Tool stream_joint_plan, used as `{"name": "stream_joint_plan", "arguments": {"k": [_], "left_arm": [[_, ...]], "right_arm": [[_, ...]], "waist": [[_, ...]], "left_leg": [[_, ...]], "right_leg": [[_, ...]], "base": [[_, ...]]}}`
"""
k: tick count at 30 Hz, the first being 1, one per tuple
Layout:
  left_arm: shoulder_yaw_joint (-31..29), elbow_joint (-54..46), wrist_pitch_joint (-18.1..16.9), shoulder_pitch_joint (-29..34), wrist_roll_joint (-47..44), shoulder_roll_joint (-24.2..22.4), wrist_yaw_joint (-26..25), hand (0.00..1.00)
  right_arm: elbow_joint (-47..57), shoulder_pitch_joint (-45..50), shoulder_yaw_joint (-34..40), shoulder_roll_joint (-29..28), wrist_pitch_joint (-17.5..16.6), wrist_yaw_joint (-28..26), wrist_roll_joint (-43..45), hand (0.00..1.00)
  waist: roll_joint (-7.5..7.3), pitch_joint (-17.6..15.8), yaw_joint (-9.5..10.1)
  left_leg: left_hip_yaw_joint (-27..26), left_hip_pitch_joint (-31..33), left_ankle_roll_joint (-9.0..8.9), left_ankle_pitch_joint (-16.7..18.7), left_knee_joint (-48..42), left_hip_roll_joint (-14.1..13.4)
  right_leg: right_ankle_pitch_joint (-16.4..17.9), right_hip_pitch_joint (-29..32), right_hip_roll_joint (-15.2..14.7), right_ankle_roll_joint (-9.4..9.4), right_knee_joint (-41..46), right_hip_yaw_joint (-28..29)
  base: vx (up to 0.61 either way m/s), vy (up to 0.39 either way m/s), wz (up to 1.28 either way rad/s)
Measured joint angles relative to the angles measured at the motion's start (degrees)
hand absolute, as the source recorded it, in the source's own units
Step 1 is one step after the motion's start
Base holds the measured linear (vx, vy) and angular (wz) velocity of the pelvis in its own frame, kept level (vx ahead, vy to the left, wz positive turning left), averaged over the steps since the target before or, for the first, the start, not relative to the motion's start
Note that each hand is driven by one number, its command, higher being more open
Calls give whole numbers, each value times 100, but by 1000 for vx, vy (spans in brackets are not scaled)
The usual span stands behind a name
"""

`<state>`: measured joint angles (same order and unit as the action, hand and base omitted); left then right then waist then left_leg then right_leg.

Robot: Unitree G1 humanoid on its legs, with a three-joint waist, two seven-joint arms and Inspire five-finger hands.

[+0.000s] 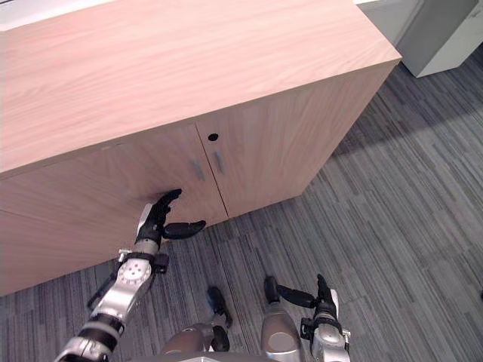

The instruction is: Walk over to the cabinet, pick up the folder, carry it to the office cabinet, place the folder inside the office cabinet, then close the office cabinet door

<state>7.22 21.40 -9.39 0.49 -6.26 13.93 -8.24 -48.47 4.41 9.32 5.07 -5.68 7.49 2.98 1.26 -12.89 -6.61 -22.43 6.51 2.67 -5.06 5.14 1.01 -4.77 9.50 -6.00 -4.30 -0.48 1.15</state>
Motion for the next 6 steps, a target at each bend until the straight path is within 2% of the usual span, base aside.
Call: {"name": "stream_joint_plan", "arguments": {"k": [2, 6], "left_arm": [[-286, 6, 12, 631, -189, -184, 289, 100], [-751, 523, 53, 1211, -189, -360, 512, 100]], "right_arm": [[2, -16, 75, 24, 1, -10, 23, 100], [28, -48, 171, 115, 8, -47, 25, 100]], "waist": [[21, 8, 72], [56, 30, 184]], "left_leg": [[122, -64, -40, 29, 19, -2], [249, -154, -56, 41, 20, -7]], "right_leg": [[54, -154, -6, 42, -64, -135], [131, -336, -10, 19, -115, -286]], "base": [[-13, -24, 22], [14, -21, 21]]}}
